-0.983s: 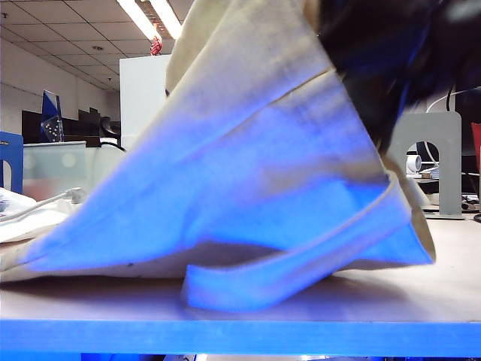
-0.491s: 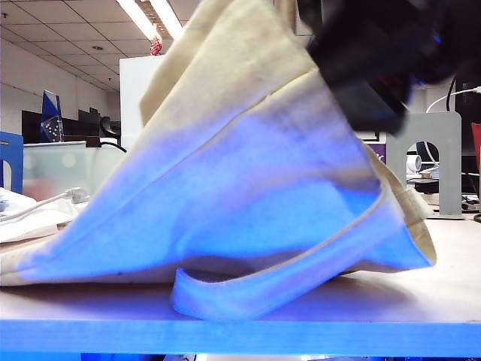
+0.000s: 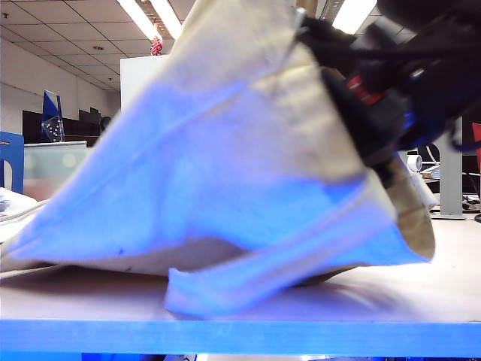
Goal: Take the glasses case out of the canvas bag and put it on the table.
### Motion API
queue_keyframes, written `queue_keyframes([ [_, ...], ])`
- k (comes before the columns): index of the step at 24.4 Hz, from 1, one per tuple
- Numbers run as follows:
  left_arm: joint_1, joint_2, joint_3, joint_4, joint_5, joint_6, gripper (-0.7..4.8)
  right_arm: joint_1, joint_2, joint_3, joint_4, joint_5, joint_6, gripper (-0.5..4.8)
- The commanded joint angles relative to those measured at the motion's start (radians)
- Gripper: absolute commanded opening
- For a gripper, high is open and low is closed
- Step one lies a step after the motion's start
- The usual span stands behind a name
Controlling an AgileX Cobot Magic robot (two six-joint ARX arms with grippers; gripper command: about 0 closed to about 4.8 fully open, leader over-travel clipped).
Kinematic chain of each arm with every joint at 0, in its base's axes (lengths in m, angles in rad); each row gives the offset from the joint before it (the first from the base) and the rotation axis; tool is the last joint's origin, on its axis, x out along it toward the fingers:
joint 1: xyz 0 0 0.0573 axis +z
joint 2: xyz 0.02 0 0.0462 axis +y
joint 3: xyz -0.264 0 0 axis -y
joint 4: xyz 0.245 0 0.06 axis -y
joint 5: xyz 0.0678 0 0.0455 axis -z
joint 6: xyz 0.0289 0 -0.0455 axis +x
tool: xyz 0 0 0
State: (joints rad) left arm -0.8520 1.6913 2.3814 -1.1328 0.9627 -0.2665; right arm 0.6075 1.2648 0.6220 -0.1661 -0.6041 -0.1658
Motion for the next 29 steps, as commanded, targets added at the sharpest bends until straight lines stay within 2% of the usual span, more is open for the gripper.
queue_keyframes([
  [1,-0.027,-0.017,0.009,0.007,0.039,-0.007,-0.06,0.000,0.050,0.007,0.095,0.039,-0.027,1.49],
  [5,-0.068,-0.021,0.009,-0.057,0.048,-0.006,-0.06,-0.014,0.071,0.043,0.094,0.175,-0.112,1.50],
  [8,-0.103,-0.021,0.009,-0.063,0.054,-0.006,-0.06,-0.015,0.098,0.069,0.095,0.191,-0.179,2.30],
  [13,-0.130,-0.021,0.009,-0.063,0.119,-0.011,-0.06,-0.016,0.241,0.069,0.137,0.271,-0.213,2.90],
  [14,-0.130,-0.021,0.010,-0.066,0.120,-0.011,-0.06,-0.015,0.243,0.069,0.168,0.344,-0.213,3.63],
  [18,-0.129,-0.021,0.010,-0.071,0.185,-0.010,-0.06,-0.021,0.241,0.133,0.194,0.446,-0.232,3.73],
  [24,-0.109,-0.020,0.010,-0.069,0.186,-0.025,-0.06,-0.021,0.301,0.205,0.182,0.408,-0.253,3.78],
  [26,-0.109,-0.020,0.009,-0.070,0.186,-0.034,-0.06,-0.022,0.351,0.205,0.187,0.398,-0.254,4.38],
  [29,-0.109,-0.020,0.009,-0.071,0.222,-0.048,-0.06,-0.055,0.380,0.206,0.216,0.403,-0.254,4.74],
])
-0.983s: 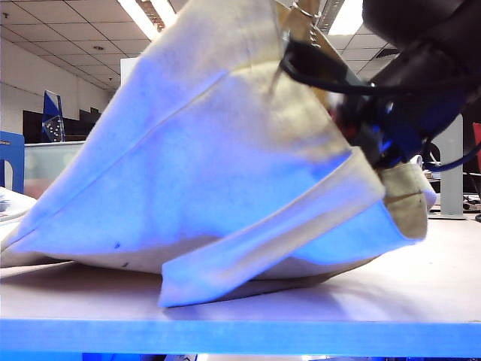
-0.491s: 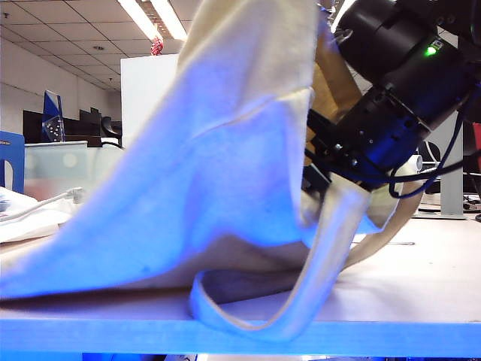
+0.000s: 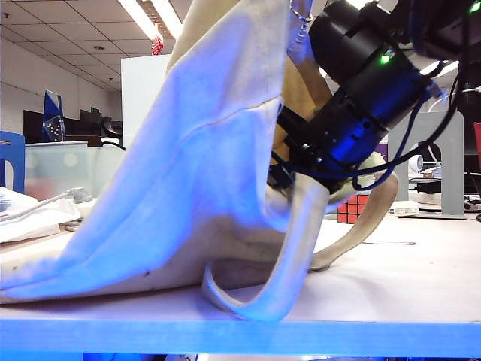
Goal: Take the glasses case out of the canvas bag and put it on the table.
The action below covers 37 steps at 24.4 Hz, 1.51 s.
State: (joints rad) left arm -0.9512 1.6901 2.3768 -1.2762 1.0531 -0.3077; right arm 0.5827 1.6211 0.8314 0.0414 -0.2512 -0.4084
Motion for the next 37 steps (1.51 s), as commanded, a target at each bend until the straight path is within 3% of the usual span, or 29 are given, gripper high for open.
queue_keyframes([
  [1,-0.010,-0.019,0.014,0.073,0.146,-0.007,-0.06,-0.048,0.028,-0.003,0.016,0.052,-0.012,4.74],
  [5,-0.011,-0.019,0.014,0.068,0.179,-0.010,-0.06,-0.093,0.124,0.042,0.003,0.058,-0.011,4.79],
  [11,-0.012,-0.019,0.014,0.051,0.193,-0.018,-0.06,-0.079,0.249,0.137,-0.065,0.072,0.017,4.79],
  [12,-0.012,-0.019,0.014,0.051,0.193,-0.018,-0.06,-0.065,0.277,0.167,-0.138,0.042,0.035,4.79],
  [14,-0.011,-0.019,0.014,0.051,0.188,0.003,-0.06,-0.037,0.330,0.182,-0.225,0.027,0.047,4.23],
  [15,-0.003,-0.019,0.014,0.053,0.171,0.026,-0.06,0.000,0.357,0.179,-0.269,0.007,0.075,3.48],
  [18,0.066,-0.019,0.014,0.050,0.007,0.068,-0.06,0.070,0.316,0.180,-0.309,-0.015,0.107,3.06],
  [19,0.137,-0.019,0.014,0.050,-0.111,0.076,-0.06,0.082,0.277,0.180,-0.322,-0.014,0.147,3.04],
  [21,0.237,-0.019,0.013,0.049,-0.240,0.103,-0.06,0.079,0.226,0.180,-0.323,-0.014,0.171,3.01],
  [22,0.322,-0.016,0.011,0.049,-0.407,0.141,-0.06,0.078,0.172,0.180,-0.327,-0.010,0.173,2.91],
  [26,0.588,0.070,-0.001,0.051,-0.681,0.176,-0.06,0.080,0.023,0.181,-0.330,-0.014,0.174,2.73],
  [29,0.645,0.154,-0.001,0.067,-0.875,0.181,-0.06,0.080,-0.070,0.181,-0.374,-0.034,0.176,2.72],
  [31,0.645,0.196,-0.001,0.110,-0.941,0.184,-0.06,0.080,-0.118,0.180,-0.396,-0.039,0.207,2.72],
  [35,0.645,0.333,-0.001,0.102,-0.953,0.162,-0.06,0.078,-0.220,0.180,-0.449,-0.056,0.194,2.69],
  [37,0.641,0.348,-0.001,0.042,-0.825,0.163,-0.06,0.081,-0.179,0.162,-0.491,-0.059,0.155,2.70],
])
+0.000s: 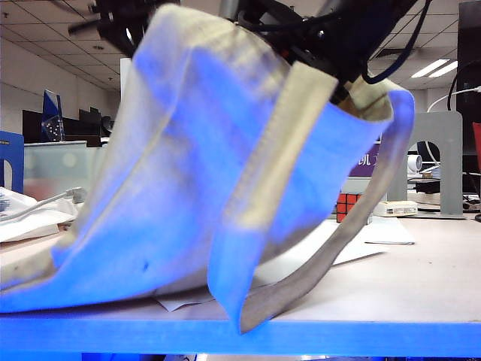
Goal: Take the glasses case out of the canvas bag and put it on the table.
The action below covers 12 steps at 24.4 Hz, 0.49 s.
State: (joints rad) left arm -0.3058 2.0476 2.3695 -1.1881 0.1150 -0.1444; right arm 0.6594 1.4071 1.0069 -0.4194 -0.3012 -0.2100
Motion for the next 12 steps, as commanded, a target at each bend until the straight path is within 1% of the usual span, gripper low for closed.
queue_keyframes([
  [1,-0.015,-0.016,0.006,-0.048,0.158,-0.003,-0.06,0.004,0.066,-0.036,-0.027,0.011,-0.071,2.72],
  [2,-0.015,-0.030,0.006,-0.055,0.214,-0.007,-0.06,0.003,0.102,-0.061,-0.011,0.040,-0.104,2.75],
  [3,-0.015,-0.046,0.006,-0.061,0.253,-0.012,-0.06,0.002,0.136,-0.076,0.006,0.035,-0.113,2.88],
  [4,-0.024,-0.065,0.006,-0.064,0.270,-0.016,-0.06,0.003,0.171,-0.079,0.018,0.019,-0.113,3.22],
  [5,-0.034,-0.083,0.006,-0.064,0.269,-0.021,-0.06,0.017,0.194,-0.079,0.039,0.011,-0.113,3.92],
  [6,-0.035,-0.094,0.006,-0.064,0.272,-0.021,-0.06,0.034,0.201,-0.079,0.057,0.012,-0.116,4.31],
  [7,-0.064,-0.106,0.007,-0.060,0.270,-0.021,-0.06,0.064,0.201,-0.079,0.081,0.011,-0.134,4.32],
  [8,-0.069,-0.112,0.007,-0.064,0.277,-0.021,-0.06,0.092,0.202,-0.079,0.138,0.026,-0.133,4.32],
  [9,-0.087,-0.113,0.007,-0.068,0.291,-0.021,-0.06,0.109,0.204,-0.079,0.187,0.098,-0.119,4.32],
  [10,-0.096,-0.114,0.007,-0.072,0.301,-0.021,-0.06,0.114,0.205,-0.078,0.224,0.113,-0.118,4.32],
  [11,-0.120,-0.117,0.007,-0.075,0.310,-0.023,-0.06,0.115,0.210,-0.078,0.283,0.105,-0.087,4.32],
  [12,-0.135,-0.117,0.007,-0.075,0.316,-0.024,-0.05,0.115,0.227,-0.078,0.332,0.126,-0.045,4.32],
])
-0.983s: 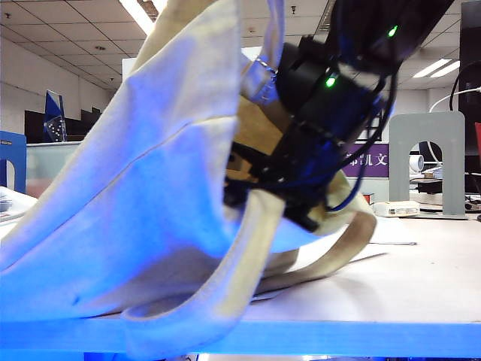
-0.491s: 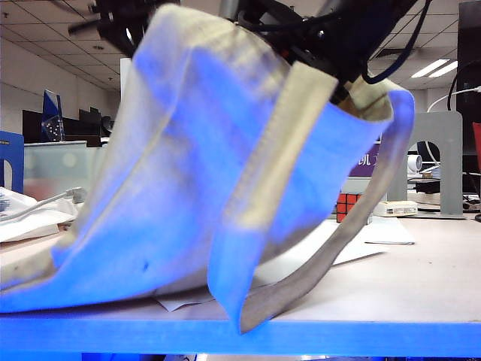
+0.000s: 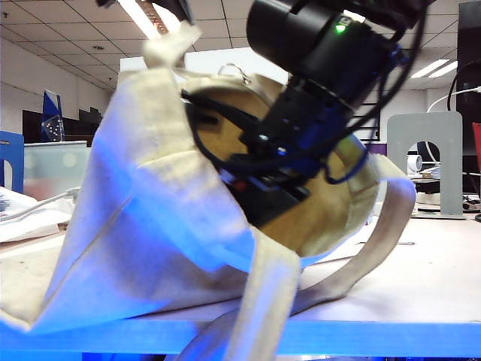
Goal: Take the glasses case out of the canvas bag and put it on the table.
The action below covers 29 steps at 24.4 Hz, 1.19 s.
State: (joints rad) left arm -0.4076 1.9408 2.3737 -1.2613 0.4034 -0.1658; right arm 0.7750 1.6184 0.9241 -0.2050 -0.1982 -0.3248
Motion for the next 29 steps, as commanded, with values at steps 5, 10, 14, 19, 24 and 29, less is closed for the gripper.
queue_keyframes([
  [5,-0.082,-0.024,0.003,-0.010,0.031,-0.002,-0.06,-0.005,0.113,0.007,0.129,0.155,0.066,4.79],
  [10,-0.082,-0.034,0.003,-0.016,0.049,0.001,-0.06,-0.053,0.119,0.077,0.128,0.091,0.066,4.79],
  [14,-0.082,-0.035,0.003,-0.017,0.050,0.001,-0.06,-0.048,0.234,0.077,0.119,0.069,0.067,4.79],
  [19,-0.082,-0.035,0.002,-0.014,0.039,0.031,-0.06,-0.038,0.254,0.079,0.057,0.039,0.108,2.29],
  [24,-0.007,-0.021,0.002,0.054,-0.153,0.066,-0.06,-0.039,0.037,0.078,-0.069,0.044,0.127,2.29],
  [29,0.156,-0.006,0.002,0.100,-0.317,0.061,-0.06,-0.058,-0.219,0.078,-0.160,0.096,0.127,2.29],
])
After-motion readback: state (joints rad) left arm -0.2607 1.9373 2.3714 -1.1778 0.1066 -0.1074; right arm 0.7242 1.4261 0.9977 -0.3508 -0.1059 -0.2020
